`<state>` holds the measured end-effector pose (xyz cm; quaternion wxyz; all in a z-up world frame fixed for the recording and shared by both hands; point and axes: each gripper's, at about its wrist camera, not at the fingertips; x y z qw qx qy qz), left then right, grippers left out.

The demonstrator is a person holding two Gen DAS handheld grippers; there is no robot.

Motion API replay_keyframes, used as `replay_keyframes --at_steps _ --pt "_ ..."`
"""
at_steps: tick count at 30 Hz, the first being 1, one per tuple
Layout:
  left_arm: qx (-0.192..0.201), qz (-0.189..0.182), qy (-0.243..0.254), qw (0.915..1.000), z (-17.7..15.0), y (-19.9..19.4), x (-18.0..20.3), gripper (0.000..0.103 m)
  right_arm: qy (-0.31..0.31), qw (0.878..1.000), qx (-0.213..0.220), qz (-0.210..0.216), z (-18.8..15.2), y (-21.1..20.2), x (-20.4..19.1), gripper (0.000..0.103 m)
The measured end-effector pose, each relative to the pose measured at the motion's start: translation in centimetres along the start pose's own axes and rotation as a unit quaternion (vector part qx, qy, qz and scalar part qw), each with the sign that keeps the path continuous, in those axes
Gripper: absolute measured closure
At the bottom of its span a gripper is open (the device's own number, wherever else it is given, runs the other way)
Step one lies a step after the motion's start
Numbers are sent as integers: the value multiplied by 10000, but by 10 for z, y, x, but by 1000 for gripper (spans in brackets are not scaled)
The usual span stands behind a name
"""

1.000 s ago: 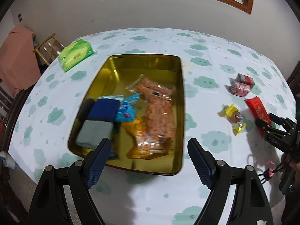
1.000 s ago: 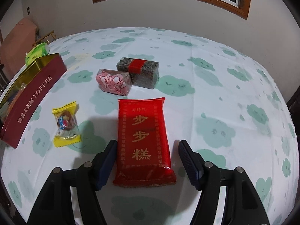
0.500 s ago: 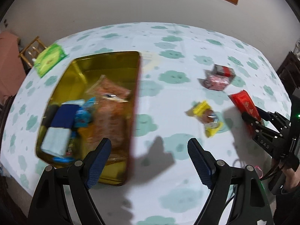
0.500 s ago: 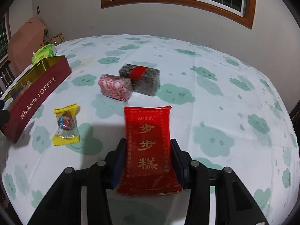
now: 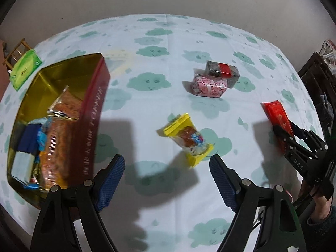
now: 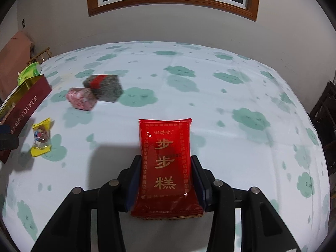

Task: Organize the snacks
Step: 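Grasp the yellow candy with the left tool while the right tool holds the red packet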

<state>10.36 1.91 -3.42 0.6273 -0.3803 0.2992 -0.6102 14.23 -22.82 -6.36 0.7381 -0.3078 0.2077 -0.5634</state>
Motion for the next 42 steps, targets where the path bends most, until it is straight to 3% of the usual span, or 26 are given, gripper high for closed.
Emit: replay_keyframes --at_steps 7,16,32,42 --pt "-57 20 -142 9999 6 11 9 24 190 9998 -1 -64 -4 -3 26 57" --pt "-130 127 -311 9994 13 27 13 29 182 9998 1 -77 -4 -3 23 57" --pt "-297 62 -336 9990 19 44 13 73 185 9998 2 -74 -5 -3 24 56" --pt "-305 78 -137 9994 23 47 11 77 185 9998 4 -73 -5 -3 24 55"
Point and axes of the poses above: each gripper's, at about its wrist camera, not at the fingertips, and y roughly the way its jaws point, x to its right, z to its top, and after that the axes turned 8 degrees about x, right-handed
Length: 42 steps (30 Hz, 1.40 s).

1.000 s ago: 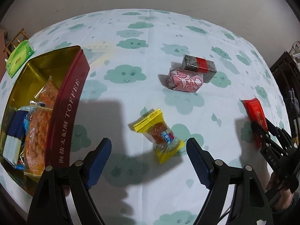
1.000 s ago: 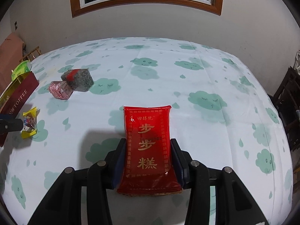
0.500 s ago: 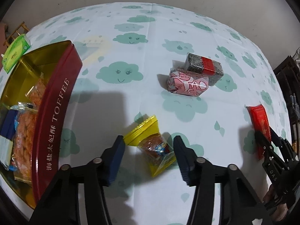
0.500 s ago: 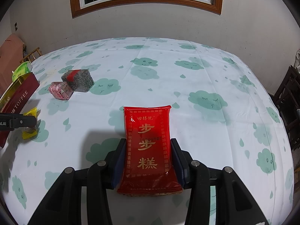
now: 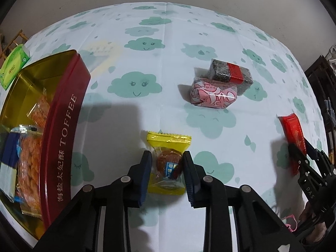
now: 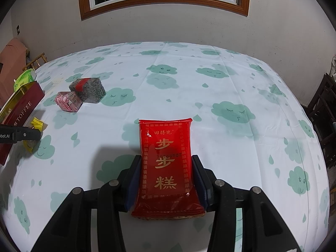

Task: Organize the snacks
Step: 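Grasp the yellow candy with the left tool while the right tool holds the red packet, then carry the yellow candy into the tin with the left tool and release it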

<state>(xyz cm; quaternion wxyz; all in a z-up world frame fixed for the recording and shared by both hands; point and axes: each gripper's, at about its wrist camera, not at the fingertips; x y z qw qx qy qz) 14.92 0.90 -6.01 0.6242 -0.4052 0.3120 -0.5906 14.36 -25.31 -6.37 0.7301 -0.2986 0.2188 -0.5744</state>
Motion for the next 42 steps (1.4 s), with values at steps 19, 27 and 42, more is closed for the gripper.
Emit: replay_keyframes --at_steps 19,27,42 --pt "99 75 250 9996 3 -9 0 82 -1 10000 2 2 0 0 -2 55" --pt "306 59 258 9992 4 -38 -7 82 0 10000 3 7 0 1 -1 55" --pt "701 401 -43 9967 6 -93 -74 82 -3 10000 2 10 0 1 -1 55"
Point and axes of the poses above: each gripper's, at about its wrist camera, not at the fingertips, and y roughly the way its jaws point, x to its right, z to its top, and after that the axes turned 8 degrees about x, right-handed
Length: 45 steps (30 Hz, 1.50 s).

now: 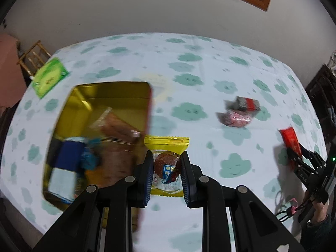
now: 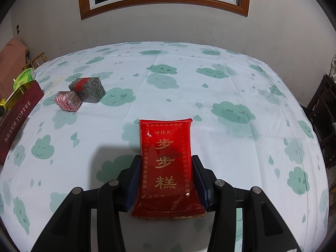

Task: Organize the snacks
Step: 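Carry the yellow candy into the tin with the left tool and release it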

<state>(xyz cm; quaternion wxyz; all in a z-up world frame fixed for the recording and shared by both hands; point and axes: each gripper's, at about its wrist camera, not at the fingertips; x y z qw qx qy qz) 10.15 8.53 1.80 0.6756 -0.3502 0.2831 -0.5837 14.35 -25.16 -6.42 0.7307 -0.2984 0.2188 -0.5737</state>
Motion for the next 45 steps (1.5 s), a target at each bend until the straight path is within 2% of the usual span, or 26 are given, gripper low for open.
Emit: replay_keyframes --at_steps 6,16,29,45 --pt "34 344 -222 9992 -1 -4 -47 82 -2 10000 0 -2 0 0 0 55" --pt "-182 711 -379 9966 -17 10 -94 82 -2 10000 0 0 0 0 -1 55" --pt "-370 732 -397 9958 -31 28 -109 82 -5 10000 0 0 0 0 0 55" --pt "-452 841 -236 9952 -37 42 -109 80 -6 10000 1 0 0 0 -1 55"
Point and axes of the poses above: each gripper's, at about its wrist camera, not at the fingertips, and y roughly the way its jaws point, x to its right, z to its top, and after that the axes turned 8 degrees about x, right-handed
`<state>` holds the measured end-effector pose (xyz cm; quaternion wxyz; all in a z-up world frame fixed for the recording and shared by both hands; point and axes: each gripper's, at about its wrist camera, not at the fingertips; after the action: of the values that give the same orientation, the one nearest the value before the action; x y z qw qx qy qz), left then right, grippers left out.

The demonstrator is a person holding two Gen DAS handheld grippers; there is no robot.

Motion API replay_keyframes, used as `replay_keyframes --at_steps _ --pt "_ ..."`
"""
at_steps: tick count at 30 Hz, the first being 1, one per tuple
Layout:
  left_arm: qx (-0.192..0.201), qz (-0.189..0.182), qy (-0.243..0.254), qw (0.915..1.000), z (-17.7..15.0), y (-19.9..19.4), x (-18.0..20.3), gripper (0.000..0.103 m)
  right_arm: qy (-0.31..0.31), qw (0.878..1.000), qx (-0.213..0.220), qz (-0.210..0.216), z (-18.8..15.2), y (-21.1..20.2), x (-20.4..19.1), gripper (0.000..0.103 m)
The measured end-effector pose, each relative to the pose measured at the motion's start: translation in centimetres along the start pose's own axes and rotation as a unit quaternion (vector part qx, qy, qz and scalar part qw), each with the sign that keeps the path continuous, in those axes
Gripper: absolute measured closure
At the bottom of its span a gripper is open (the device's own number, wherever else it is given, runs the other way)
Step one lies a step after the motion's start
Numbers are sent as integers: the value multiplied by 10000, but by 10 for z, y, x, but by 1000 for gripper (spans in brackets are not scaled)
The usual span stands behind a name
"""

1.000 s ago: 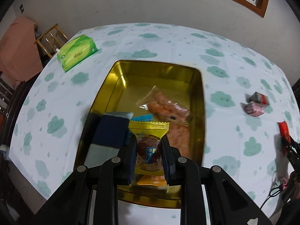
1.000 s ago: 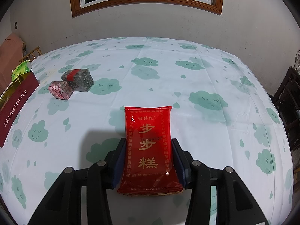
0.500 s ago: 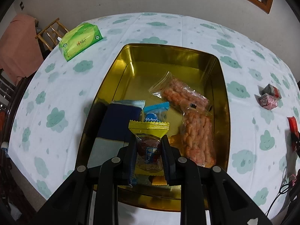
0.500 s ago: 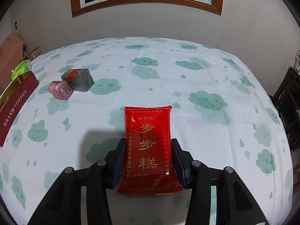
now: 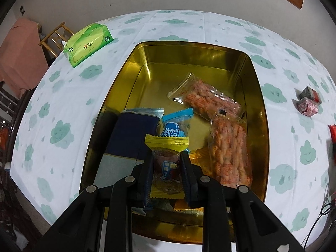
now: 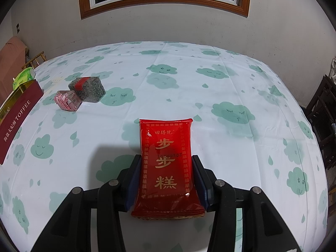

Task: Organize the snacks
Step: 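Carry the yellow candy into the tin with the left tool and release it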

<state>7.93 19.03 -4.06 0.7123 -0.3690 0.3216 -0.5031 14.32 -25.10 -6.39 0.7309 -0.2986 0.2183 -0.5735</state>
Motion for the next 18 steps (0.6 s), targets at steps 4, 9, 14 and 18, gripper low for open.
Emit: replay_keyframes --at_steps 4,9,14,18 --pt "14 47 32 10000 0 1 1 79 -2 10000 0 0 0 0 0 55" --pt "40 57 78 9999 -1 -1 2 77 -5 10000 1 -1 0 0 -1 55" --pt "135 54 83 9999 0 -7 3 63 -6 10000 1 -2 0 0 0 55" --pt "221 3 15 9998 1 -14 2 55 9 10000 2 -6 0 0 -1 56"
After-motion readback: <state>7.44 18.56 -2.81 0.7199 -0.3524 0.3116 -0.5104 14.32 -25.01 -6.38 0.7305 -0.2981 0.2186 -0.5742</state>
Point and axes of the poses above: each gripper's, at about its wrist camera, not at the fingertips, and y roughly the way its jaws point, x to its right, z to its top, and after that the axes turned 8 degrees about x, right-handed
